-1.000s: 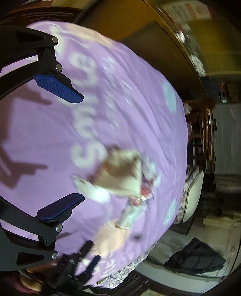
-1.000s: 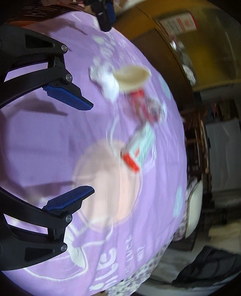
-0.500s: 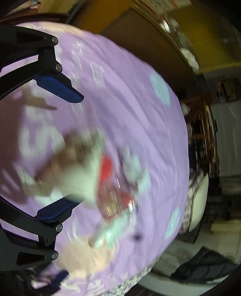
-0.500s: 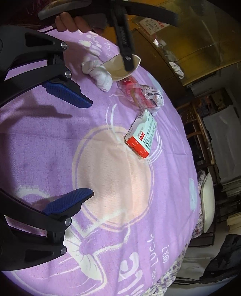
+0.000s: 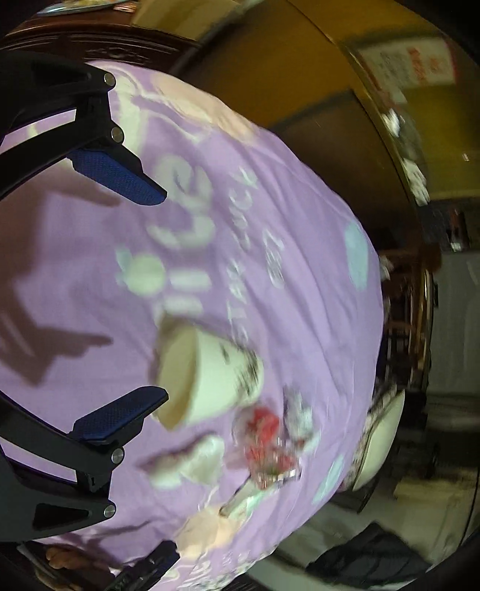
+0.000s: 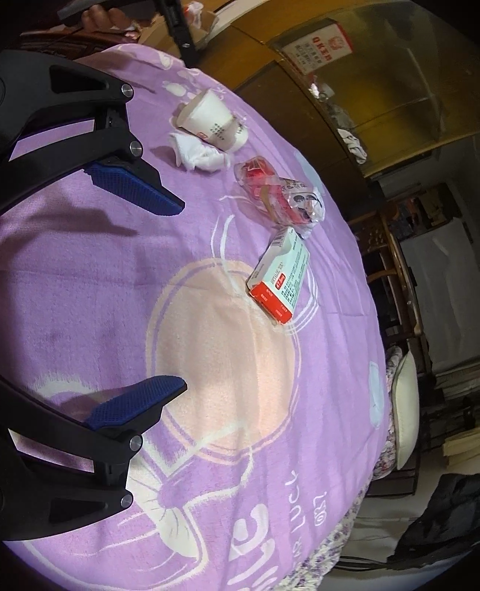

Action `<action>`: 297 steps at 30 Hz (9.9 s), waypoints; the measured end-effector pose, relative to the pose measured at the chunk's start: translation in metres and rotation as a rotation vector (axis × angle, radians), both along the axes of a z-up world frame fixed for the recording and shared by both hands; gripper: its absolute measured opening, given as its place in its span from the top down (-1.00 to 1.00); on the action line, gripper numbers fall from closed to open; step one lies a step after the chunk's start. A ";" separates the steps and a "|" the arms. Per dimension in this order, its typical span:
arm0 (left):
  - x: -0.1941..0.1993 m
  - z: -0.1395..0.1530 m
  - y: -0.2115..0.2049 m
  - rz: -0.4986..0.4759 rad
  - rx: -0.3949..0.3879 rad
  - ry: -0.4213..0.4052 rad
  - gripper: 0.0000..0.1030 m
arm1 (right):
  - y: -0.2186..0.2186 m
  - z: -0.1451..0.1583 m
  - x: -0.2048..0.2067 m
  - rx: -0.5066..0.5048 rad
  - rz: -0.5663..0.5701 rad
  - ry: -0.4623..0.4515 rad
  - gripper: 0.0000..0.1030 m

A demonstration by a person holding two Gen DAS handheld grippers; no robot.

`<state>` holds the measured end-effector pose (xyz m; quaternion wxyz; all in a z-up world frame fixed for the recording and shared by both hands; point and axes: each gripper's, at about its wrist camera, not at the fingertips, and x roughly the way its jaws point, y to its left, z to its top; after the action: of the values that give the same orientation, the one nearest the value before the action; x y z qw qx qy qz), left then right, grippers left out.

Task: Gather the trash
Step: 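Return to the bed and grasp the white paper cup with the left tool, then grasp the white tissue with the right tool while the left tool holds the cup, then drop the cup from the left tool while the right tool drops the tissue into the wastebasket, then return to the bed and grasp the clear plastic cup with the left tool, then grasp the clear candy wrapper with the right tool while the left tool lifts the cup, then drop the plastic cup from the left tool while the right tool drops the wrapper into the wastebasket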

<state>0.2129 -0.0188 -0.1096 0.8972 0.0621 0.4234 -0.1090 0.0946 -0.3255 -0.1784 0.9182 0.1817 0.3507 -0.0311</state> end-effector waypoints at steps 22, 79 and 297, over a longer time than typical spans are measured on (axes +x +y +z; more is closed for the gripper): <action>0.034 -0.051 -0.023 -0.083 -0.118 -0.043 -0.52 | 0.016 0.005 0.005 -0.025 0.063 -0.005 -0.69; -0.169 0.080 0.097 0.117 0.052 -0.372 -0.53 | 0.134 0.119 -0.055 0.071 0.389 -0.229 0.67; -0.209 -0.041 0.316 0.450 -0.177 0.165 -0.60 | 0.318 0.094 -0.038 0.103 0.819 -0.013 0.42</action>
<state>0.0040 0.2975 -0.1506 0.8632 -0.1217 0.4872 0.0518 0.0563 -0.0076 -0.0842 0.8467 0.0729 0.3891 0.3556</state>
